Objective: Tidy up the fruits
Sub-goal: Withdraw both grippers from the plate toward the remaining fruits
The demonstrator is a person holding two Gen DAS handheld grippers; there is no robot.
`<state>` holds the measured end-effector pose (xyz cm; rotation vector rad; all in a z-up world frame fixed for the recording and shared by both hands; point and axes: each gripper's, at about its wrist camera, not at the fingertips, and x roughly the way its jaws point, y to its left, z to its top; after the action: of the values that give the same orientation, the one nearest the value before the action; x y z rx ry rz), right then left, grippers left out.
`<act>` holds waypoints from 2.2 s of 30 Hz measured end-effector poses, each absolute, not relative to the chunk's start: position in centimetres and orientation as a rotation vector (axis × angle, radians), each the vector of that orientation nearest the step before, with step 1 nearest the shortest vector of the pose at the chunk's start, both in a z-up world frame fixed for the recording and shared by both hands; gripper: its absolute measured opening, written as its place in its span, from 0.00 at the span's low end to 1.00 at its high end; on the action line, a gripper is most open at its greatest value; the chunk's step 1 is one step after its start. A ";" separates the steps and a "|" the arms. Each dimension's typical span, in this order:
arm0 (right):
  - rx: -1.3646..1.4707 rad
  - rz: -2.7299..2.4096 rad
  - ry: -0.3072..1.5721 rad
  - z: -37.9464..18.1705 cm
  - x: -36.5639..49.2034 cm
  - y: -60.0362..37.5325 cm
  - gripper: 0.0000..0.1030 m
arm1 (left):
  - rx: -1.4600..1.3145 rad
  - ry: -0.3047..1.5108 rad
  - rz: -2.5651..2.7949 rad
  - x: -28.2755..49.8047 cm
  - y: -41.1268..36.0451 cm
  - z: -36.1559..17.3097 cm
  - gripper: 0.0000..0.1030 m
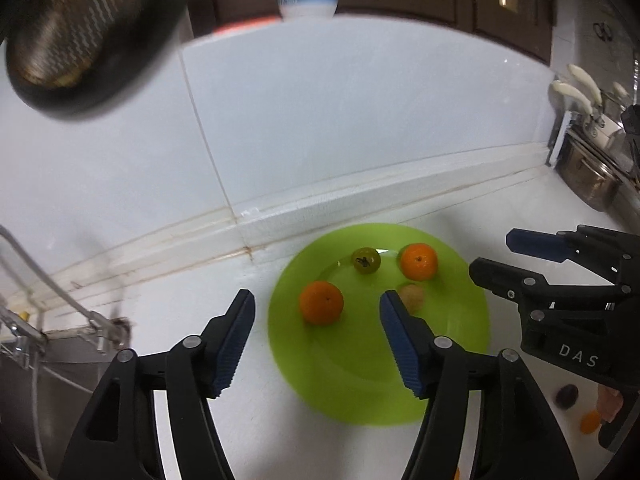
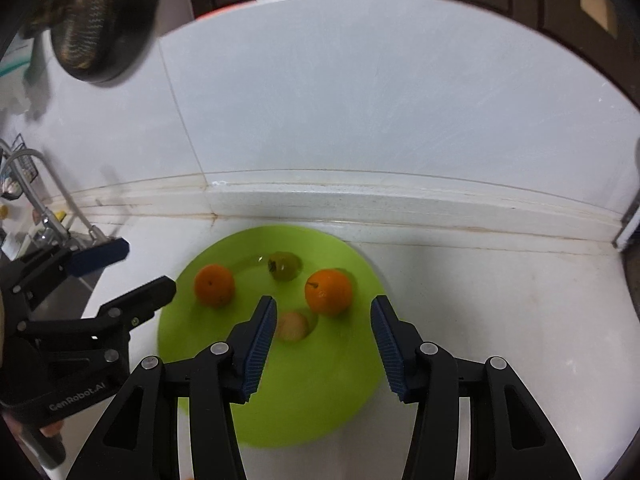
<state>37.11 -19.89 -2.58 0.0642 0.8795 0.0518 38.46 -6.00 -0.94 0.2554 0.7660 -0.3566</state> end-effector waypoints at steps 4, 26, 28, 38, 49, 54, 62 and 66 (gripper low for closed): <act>0.060 0.045 0.843 -1.3 34.5 -19.7 0.55 | 0.260 0.718 -0.345 35.9 -5.5 0.7 0.73; 0.102 -0.116 0.698 2.9 20.7 -19.2 0.71 | 0.207 0.620 -0.395 23.5 -3.0 2.8 0.89; 0.108 -0.147 0.690 2.7 19.5 -19.3 0.72 | 0.211 0.610 -0.390 22.7 -2.9 2.6 0.89; 0.084 -0.241 0.678 0.6 14.7 -18.9 0.73 | 0.175 0.630 -0.411 20.1 -2.1 0.6 0.89; 0.094 -0.338 0.626 -0.4 11.2 -19.4 0.73 | 0.202 0.607 -0.419 17.7 -2.6 -1.4 0.89; 0.122 -0.374 0.652 -2.0 10.4 -20.3 0.73 | 0.211 0.618 -0.439 17.3 -3.3 -2.8 0.89; 0.178 -0.404 0.730 -5.0 10.1 -22.2 0.73 | 0.228 0.690 -0.471 17.9 -5.1 -5.7 0.86; 0.198 -0.416 0.762 -6.3 10.2 -22.9 0.73 | 0.236 0.734 -0.488 18.5 -6.0 -7.1 0.80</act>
<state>10.19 -22.86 -6.26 0.1982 0.7616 -0.4159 18.51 -5.97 -7.15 0.2355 0.7343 -0.4878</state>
